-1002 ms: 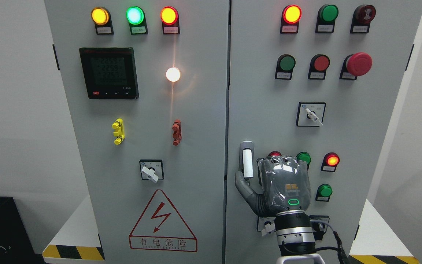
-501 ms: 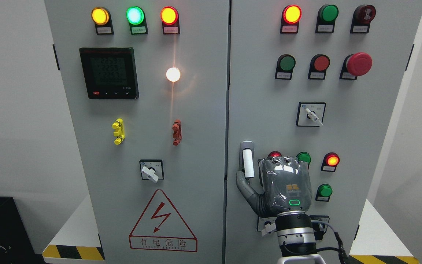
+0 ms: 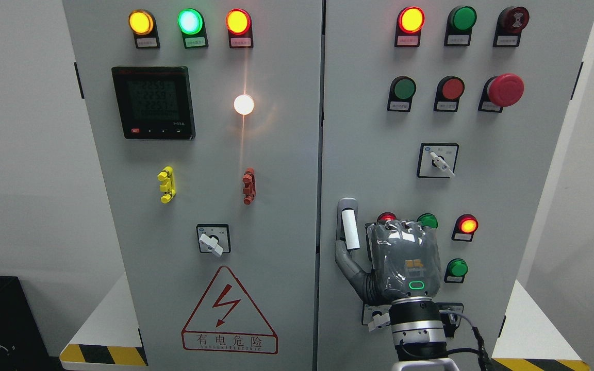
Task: Release door handle
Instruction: 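Rotate the gripped latch handle downward with the right hand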
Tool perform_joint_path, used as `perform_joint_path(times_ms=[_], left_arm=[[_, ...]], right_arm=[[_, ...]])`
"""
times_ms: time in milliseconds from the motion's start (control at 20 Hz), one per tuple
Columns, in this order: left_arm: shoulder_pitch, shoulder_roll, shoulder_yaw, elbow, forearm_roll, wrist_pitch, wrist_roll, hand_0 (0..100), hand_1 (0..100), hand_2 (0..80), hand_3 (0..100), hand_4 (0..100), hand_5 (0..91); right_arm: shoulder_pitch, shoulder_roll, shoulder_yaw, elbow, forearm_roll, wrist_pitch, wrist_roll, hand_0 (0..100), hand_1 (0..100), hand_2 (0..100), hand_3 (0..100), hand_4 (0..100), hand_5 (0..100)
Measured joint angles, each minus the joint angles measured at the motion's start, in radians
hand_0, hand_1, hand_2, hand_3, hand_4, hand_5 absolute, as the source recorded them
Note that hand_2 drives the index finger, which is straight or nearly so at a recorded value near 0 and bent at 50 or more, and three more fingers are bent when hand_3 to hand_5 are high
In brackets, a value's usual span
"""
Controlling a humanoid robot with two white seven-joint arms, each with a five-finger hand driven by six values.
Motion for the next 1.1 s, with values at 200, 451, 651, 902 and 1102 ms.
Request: perform_joint_path(times_ms=[200, 451, 651, 902, 1102], left_arm=[[0.0, 0.0, 0.0, 0.0, 0.0, 0.0, 0.0, 12, 56, 0.0, 0, 0, 0.0], [0.0, 0.0, 0.0, 0.0, 0.0, 0.0, 0.0, 12, 56, 0.0, 0, 0, 0.0], [0.0, 0.0, 0.0, 0.0, 0.0, 0.0, 0.0, 12, 56, 0.0, 0, 0, 0.0], [0.0, 0.0, 0.0, 0.0, 0.0, 0.0, 0.0, 12, 56, 0.0, 0, 0, 0.0], [0.0, 0.0, 0.0, 0.0, 0.0, 0.0, 0.0, 12, 56, 0.0, 0, 0, 0.0]], right_arm=[[0.0, 0.0, -0.001, 0.0, 0.0, 0.001, -0.001, 45, 33, 93, 100, 100, 98], [0.001, -0.001, -0.003, -0.002, 0.0, 0.001, -0.001, 45, 34, 94, 100, 100, 98], [0.002, -0.001, -0.005, -0.004, 0.0, 0.001, -0.002, 45, 35, 93, 100, 100, 98], [0.002, -0.001, -0.006, -0.006, 0.0, 0.001, -0.005, 45, 35, 93, 100, 100, 98], [0.002, -0.002, -0.007, -0.008, 0.0, 0.001, -0.006, 45, 36, 93, 100, 100, 98]])
